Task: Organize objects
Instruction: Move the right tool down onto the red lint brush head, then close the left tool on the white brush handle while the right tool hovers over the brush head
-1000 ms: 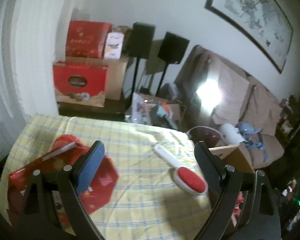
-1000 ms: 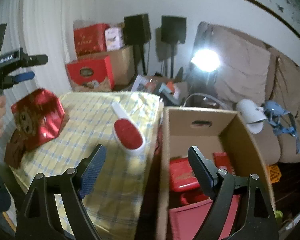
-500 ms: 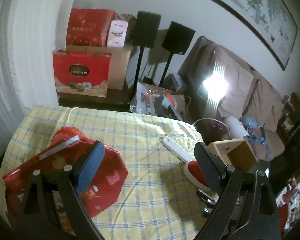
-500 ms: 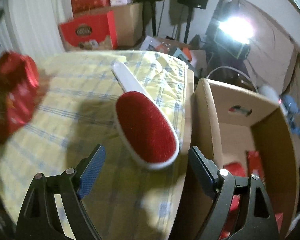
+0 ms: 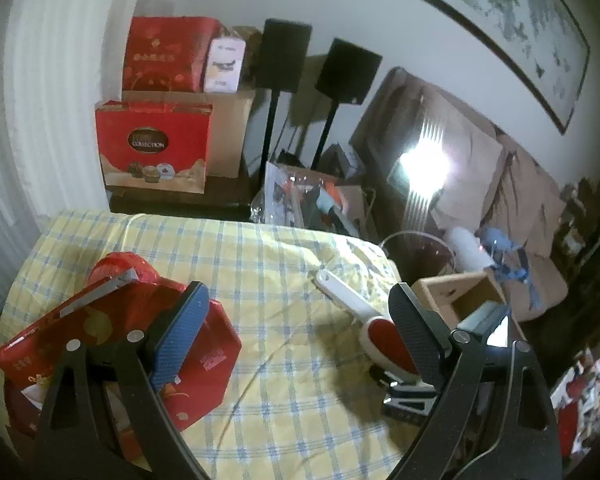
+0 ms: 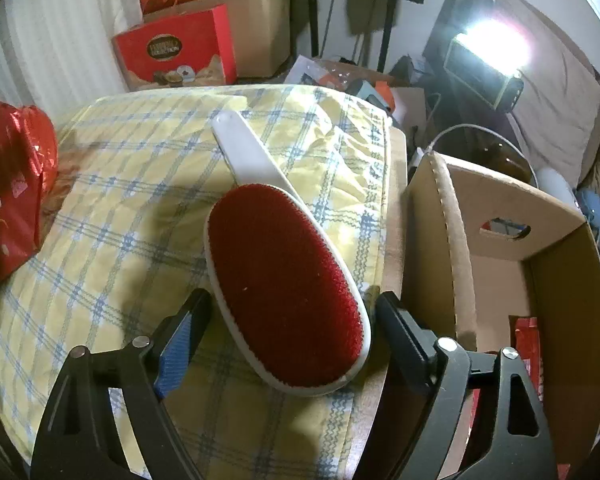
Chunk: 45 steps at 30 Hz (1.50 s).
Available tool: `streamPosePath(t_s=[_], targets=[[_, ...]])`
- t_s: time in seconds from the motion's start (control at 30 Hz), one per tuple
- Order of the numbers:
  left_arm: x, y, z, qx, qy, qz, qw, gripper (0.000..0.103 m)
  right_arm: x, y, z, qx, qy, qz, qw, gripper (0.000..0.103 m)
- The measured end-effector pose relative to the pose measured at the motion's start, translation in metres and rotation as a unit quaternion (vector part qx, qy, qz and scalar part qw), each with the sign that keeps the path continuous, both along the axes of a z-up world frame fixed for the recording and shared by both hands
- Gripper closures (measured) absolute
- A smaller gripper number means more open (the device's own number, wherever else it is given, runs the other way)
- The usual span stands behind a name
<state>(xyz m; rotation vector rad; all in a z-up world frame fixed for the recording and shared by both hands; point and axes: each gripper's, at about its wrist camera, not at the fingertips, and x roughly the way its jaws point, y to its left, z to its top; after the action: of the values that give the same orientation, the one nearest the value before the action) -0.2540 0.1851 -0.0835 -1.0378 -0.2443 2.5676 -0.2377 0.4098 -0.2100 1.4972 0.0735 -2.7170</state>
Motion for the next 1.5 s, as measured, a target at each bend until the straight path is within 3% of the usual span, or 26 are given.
streamPosePath(t_s=[0.1,0.3,0.43,0.6,0.73,0.93,1.17,1.3,1.5], targets=[[0.0,-0.001,0.0,0.006,0.001,-0.002,1.0,0.013,0.003,-0.002,0.002,-0.001,0.002,-0.011,1.0,0.033],[-0.002,0.011,-0.006,-0.018,-0.006,-0.006,0.9998,0.013,0.021,-0.02,0.004,0.018,0.007,0.017,1.0,0.046],[0.0,0.019,-0.007,-0.026,-0.007,-0.012,0.9996,0.013,0.049,-0.03,0.006,0.047,0.008,0.032,0.998,0.046],[0.001,0.032,-0.01,-0.039,-0.009,-0.026,0.9989,0.013,0.09,-0.03,0.005,0.013,0.003,0.042,0.999,0.046],[0.004,0.057,-0.022,-0.109,-0.008,-0.039,0.9933,0.013,0.115,-0.033,0.006,0.002,-0.005,0.036,0.999,0.046],[0.002,0.088,-0.049,-0.131,-0.052,-0.089,0.9859,0.013,0.135,-0.034,0.003,-0.004,-0.001,0.035,0.999,0.046],[-0.011,0.105,-0.09,-0.085,-0.143,-0.118,0.9791,0.018,0.146,-0.026,0.003,-0.012,0.004,0.042,0.999,0.046],[-0.017,0.117,-0.115,-0.091,-0.186,-0.124,0.9704,0.027,0.149,-0.026,0.004,-0.011,0.002,0.042,0.999,0.046],[0.002,0.141,-0.126,-0.12,-0.197,-0.176,0.957,0.031,0.15,-0.027,0.005,-0.007,0.005,0.039,0.999,0.047]])
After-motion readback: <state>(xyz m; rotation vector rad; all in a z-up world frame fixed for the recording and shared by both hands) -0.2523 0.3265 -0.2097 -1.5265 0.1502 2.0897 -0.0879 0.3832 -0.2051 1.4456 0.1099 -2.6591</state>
